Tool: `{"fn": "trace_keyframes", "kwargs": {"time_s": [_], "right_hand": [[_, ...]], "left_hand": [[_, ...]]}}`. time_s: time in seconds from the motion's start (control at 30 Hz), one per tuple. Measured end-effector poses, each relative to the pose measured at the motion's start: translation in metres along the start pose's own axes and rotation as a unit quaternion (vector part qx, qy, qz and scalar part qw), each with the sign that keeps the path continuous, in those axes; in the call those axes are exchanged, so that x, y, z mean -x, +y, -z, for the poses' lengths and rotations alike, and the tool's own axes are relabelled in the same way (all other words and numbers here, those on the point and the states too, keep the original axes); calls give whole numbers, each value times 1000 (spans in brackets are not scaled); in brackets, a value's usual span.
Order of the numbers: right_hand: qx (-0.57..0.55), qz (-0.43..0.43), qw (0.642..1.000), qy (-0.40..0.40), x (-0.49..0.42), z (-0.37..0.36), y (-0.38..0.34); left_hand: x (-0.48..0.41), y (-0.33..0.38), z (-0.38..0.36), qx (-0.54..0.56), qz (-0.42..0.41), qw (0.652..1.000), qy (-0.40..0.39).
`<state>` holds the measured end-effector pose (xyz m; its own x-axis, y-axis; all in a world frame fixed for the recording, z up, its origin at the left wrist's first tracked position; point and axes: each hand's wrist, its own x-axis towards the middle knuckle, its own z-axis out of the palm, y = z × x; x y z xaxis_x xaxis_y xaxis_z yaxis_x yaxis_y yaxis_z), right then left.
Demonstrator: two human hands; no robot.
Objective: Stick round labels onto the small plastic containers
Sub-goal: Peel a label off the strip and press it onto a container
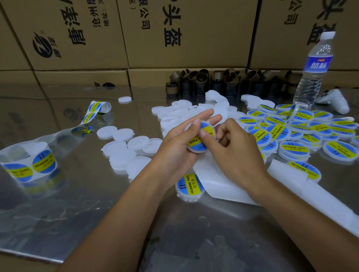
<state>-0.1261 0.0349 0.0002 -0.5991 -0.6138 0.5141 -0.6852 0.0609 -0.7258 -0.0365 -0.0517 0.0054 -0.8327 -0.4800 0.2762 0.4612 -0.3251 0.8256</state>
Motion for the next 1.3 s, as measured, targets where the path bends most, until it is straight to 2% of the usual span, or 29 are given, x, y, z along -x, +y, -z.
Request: {"fn": "trace_keyframes", "kwargs": {"time_s": [0.17,0.23,0.43,0.63,0.9,1.3], "right_hand": [[-184,-48,981,-31,-2,2,-7],[-221,-56,973,-39,-3,3,-7],[-241,-51,968,-52,-2,2,-8],[-233,-60,971,-5,-5,3,-6],[-223,-49,972,-49,-3,3,-5],[-221,-68,973,22,-3,4,-7]], "left_hand": [[0,2,2,19,2,1000,-10],[0,2,2,17,2,1000,-10],[-1,0,5,-33,-2,999,23],[0,-4,6,-114,-20,990,76],[1,0,4,-104,-34,988,105],[-1,-1,5,-101,-13,989,111]]}}
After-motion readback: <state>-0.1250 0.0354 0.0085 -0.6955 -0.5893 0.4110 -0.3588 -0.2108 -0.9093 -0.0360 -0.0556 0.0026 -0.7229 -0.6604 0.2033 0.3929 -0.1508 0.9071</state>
